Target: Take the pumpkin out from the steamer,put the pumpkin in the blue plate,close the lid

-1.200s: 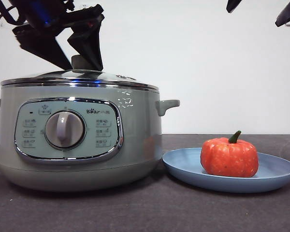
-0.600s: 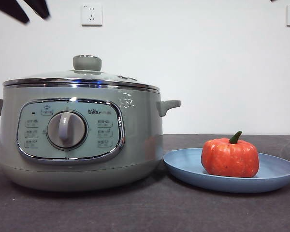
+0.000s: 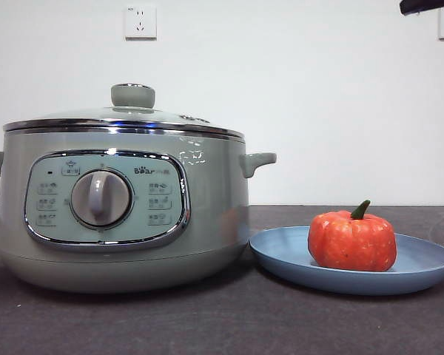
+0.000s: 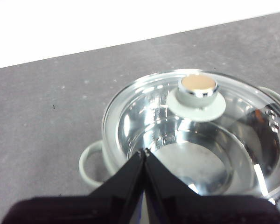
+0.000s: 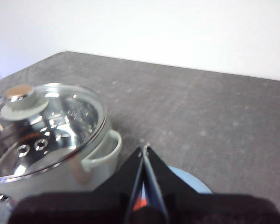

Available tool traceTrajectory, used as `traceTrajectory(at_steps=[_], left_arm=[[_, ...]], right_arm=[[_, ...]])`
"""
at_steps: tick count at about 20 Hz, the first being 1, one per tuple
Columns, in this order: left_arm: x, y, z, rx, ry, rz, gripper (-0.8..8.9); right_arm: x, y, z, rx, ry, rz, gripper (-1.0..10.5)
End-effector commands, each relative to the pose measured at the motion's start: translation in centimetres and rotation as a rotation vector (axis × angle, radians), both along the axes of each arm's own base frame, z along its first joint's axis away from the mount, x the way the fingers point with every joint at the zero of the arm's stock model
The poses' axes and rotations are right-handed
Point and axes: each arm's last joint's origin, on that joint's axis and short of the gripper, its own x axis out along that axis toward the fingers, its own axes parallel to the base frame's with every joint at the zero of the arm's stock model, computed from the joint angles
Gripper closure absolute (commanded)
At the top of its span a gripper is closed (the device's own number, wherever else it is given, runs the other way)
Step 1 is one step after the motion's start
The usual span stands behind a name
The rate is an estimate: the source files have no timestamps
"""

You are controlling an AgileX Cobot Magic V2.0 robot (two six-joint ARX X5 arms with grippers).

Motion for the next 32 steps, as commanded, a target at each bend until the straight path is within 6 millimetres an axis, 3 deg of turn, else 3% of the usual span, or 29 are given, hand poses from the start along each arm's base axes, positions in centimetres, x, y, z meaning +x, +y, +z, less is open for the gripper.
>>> traceTrajectory(at_steps=[1,18,23,27,29,32], left_arm=[[-0.5,0.3,0.0,-0.013,-0.003,0.001,8.17],[-0.7,0.4,-0.8,0.033,0.067,-0.005,8.17],[-3.1,2.4,0.1,-0.005,-0.056,0.026,8.17],[-5.2,4.6,0.6,-0.096,-0.227,0.176,8.17],[-5.8,5.3,-0.4,-0.091,-0.272,0.296,8.17],[-4.3,5.6,-3.3,-0.066,-0.241,0.403,8.17]], right_arm=[[0.1,0.1,-0.2,0.004,0.000,-0.009,9.6],[-0.4,-0.2,-2.0,-0.109,0.168,-0.004,9.6],[-0.6,-0.4,-2.4,-0.136,0.212,-0.002,9.6],[-0.7,-0.5,-2.8,-0.157,0.245,-0.003,9.6],[-0.8,-0.5,-2.8,-0.160,0.249,-0.003,9.6],[-0.8,-0.5,-2.8,-0.160,0.250,-0.003,9.6]])
